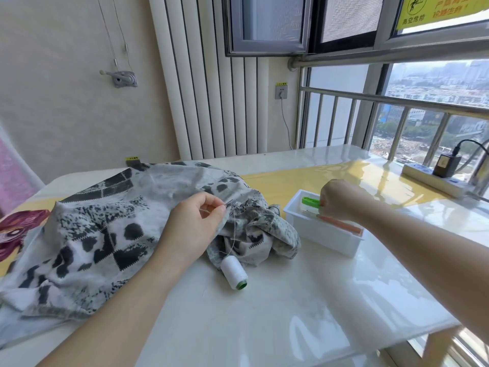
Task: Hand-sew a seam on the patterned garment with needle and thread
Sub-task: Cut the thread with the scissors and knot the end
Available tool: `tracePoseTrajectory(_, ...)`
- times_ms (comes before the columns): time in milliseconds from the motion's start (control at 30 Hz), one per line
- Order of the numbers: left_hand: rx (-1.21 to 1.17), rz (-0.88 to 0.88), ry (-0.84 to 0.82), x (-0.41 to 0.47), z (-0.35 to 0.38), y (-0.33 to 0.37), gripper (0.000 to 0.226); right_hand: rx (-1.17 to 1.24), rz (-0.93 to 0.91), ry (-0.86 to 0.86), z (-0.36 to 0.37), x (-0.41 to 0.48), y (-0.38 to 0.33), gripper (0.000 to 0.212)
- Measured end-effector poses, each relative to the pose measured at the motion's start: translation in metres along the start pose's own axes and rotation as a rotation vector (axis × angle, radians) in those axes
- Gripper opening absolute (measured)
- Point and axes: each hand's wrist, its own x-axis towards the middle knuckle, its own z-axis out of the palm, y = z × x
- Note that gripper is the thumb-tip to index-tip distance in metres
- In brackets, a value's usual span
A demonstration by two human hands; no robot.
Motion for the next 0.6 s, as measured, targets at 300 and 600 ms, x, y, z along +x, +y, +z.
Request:
tracePoseTrajectory(300, -0.019, 0.002, -0.008, -0.005, -0.001, 0.005, 0.011, 0.129, -0.041, 0.134, -0.018, -0.010, -0.002, 0.041)
tracePoseTrajectory(600, -0.022, -0.007, 0.007, -0.019, -0.017, 0.003, 0.016, 0.106, -0.396, -0.012, -0.063, -0.069, -0.068, 0.030)
